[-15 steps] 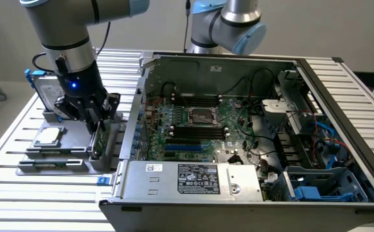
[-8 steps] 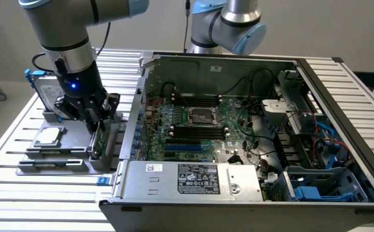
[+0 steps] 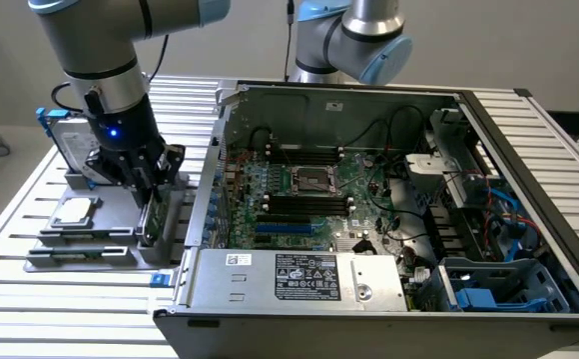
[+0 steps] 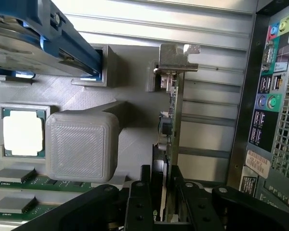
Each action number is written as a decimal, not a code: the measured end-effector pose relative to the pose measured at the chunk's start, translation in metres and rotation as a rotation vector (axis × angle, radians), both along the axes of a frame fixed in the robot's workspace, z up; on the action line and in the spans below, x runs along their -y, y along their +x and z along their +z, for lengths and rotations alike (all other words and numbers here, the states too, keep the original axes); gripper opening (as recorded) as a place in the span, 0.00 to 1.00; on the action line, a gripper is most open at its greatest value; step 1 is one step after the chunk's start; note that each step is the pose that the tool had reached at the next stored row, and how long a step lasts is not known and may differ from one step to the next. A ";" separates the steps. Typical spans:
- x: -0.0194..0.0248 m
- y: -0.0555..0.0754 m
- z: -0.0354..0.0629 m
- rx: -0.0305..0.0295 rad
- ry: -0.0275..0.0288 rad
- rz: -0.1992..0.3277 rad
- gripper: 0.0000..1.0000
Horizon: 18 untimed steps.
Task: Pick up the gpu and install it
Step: 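Pick up the gpu and move the gpu toward the slot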
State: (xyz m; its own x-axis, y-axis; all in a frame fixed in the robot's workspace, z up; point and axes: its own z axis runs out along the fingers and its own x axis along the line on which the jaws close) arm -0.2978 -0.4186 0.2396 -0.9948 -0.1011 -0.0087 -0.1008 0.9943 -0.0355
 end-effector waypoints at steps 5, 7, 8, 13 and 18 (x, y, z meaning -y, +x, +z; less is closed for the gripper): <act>0.0000 0.000 0.0000 0.0000 0.0000 0.000 0.27; 0.0000 0.000 0.0000 0.0000 -0.0001 0.000 0.27; 0.0000 0.000 0.0000 0.0000 -0.0001 0.000 0.27; 0.0000 0.000 0.0000 0.0000 0.0007 0.000 0.27; 0.0000 0.000 0.0034 0.0000 0.0090 -0.001 0.27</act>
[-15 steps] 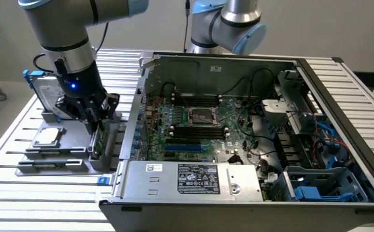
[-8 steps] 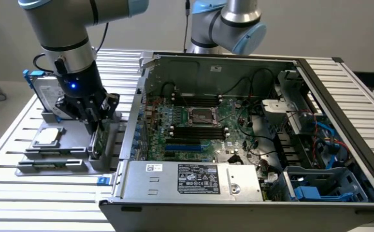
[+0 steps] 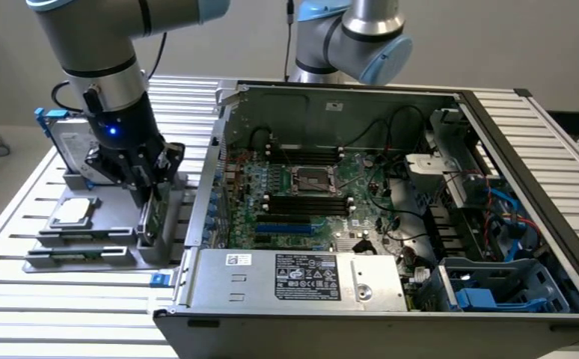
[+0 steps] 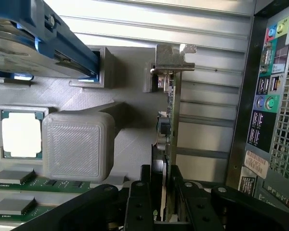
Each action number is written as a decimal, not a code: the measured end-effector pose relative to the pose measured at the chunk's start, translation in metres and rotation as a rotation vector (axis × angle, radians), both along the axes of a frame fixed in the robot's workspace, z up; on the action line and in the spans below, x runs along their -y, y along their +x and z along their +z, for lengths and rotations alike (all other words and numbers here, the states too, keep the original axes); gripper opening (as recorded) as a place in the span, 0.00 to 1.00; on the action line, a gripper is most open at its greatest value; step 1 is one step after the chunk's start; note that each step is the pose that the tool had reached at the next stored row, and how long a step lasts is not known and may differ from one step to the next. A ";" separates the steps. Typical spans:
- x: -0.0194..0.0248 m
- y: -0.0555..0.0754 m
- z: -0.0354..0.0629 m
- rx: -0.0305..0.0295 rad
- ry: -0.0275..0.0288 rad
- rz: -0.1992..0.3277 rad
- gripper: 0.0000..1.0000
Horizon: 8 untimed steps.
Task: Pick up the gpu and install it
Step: 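Pick up the gpu and move the gpu toward the slot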
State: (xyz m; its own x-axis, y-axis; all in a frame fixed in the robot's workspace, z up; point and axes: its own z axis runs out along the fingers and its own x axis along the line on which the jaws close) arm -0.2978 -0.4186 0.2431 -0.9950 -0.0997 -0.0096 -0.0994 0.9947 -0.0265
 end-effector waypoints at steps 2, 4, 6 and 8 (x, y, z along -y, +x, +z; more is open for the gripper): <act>0.0000 0.000 0.0038 -0.0001 0.0053 -0.001 0.27; 0.0000 0.000 0.0077 0.0001 0.0104 -0.003 0.27; 0.0000 0.000 0.0123 0.0000 0.0136 -0.004 0.27; 0.0000 0.000 0.0185 0.0001 0.0150 -0.006 0.27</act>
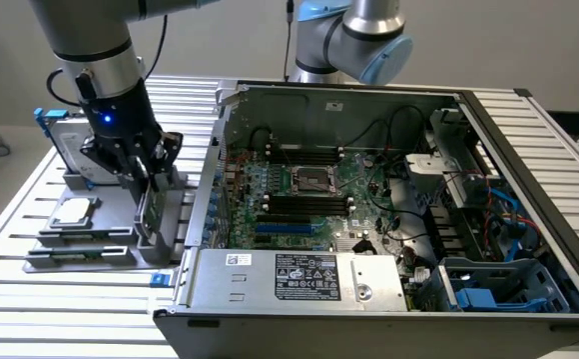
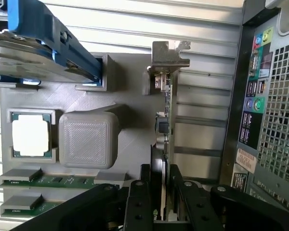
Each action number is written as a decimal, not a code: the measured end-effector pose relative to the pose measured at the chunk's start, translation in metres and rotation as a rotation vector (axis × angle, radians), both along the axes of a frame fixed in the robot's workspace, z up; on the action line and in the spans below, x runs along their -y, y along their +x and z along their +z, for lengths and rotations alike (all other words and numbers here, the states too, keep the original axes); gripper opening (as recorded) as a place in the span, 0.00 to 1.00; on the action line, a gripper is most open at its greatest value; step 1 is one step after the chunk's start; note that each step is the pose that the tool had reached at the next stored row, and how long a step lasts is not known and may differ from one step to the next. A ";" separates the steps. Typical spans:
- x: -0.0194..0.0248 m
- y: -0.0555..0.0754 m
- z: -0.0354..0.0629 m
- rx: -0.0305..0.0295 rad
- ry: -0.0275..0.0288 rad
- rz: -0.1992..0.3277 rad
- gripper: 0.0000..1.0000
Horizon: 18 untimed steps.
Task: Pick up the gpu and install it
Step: 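Pick up the gpu and move the gpu toward the slot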
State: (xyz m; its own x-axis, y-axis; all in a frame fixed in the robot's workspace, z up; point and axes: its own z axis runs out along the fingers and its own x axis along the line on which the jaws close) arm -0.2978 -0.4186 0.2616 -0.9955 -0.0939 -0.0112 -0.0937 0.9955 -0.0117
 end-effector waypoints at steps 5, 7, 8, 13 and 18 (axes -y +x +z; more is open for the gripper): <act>0.0000 0.000 0.0161 -0.0001 0.0011 -0.003 0.27; 0.0000 0.000 0.0234 -0.0001 0.0014 -0.004 0.27; 0.0000 0.000 0.0277 -0.0002 0.0014 -0.005 0.27; 0.0000 0.000 0.0501 -0.0001 0.0015 -0.008 0.27; 0.0000 0.001 0.0731 -0.0002 0.0015 -0.008 0.27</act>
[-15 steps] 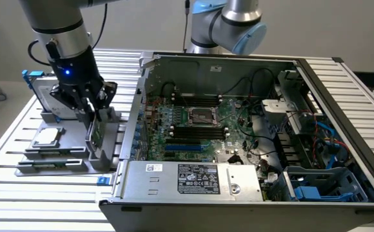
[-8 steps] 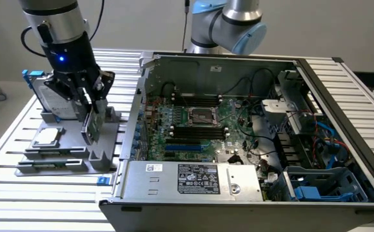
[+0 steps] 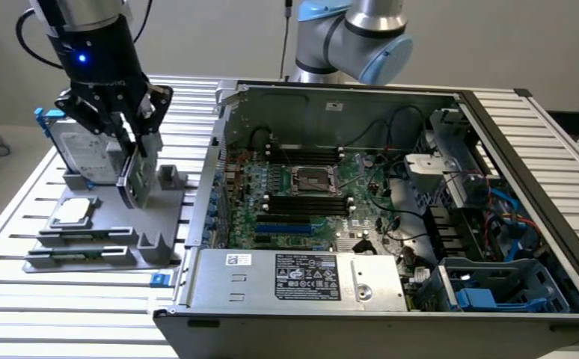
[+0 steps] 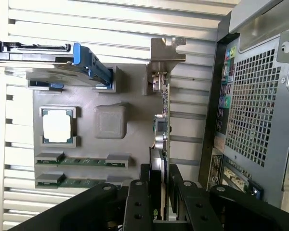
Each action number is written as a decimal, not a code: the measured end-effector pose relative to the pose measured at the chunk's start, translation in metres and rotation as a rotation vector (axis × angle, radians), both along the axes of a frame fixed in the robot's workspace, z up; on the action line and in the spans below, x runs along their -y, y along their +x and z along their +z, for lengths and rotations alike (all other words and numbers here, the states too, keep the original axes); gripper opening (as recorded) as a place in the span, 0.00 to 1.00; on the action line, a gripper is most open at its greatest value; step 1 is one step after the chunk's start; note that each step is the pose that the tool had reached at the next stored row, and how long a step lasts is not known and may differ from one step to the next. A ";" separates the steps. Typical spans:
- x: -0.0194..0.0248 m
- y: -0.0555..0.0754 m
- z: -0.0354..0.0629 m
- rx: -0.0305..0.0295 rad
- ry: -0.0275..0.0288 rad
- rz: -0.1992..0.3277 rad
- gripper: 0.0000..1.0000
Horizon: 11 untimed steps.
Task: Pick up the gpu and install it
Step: 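Pick up the gpu and move the gpu toward the slot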
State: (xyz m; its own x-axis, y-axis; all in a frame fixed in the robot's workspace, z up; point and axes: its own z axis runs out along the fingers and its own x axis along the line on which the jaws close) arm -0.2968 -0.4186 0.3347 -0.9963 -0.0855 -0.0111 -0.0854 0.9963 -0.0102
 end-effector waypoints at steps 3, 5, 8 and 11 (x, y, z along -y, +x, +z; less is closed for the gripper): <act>0.0000 0.000 0.0110 0.0000 0.0000 -0.001 0.27; 0.0000 0.000 0.0194 0.0001 0.0001 -0.004 0.27; 0.0002 0.009 0.0328 0.0001 0.0002 -0.005 0.27; 0.0007 0.021 0.0443 0.0001 0.0012 -0.005 0.27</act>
State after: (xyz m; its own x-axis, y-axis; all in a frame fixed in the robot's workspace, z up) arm -0.2754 -0.4193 0.3790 -0.9967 -0.0807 -0.0113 -0.0806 0.9967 -0.0090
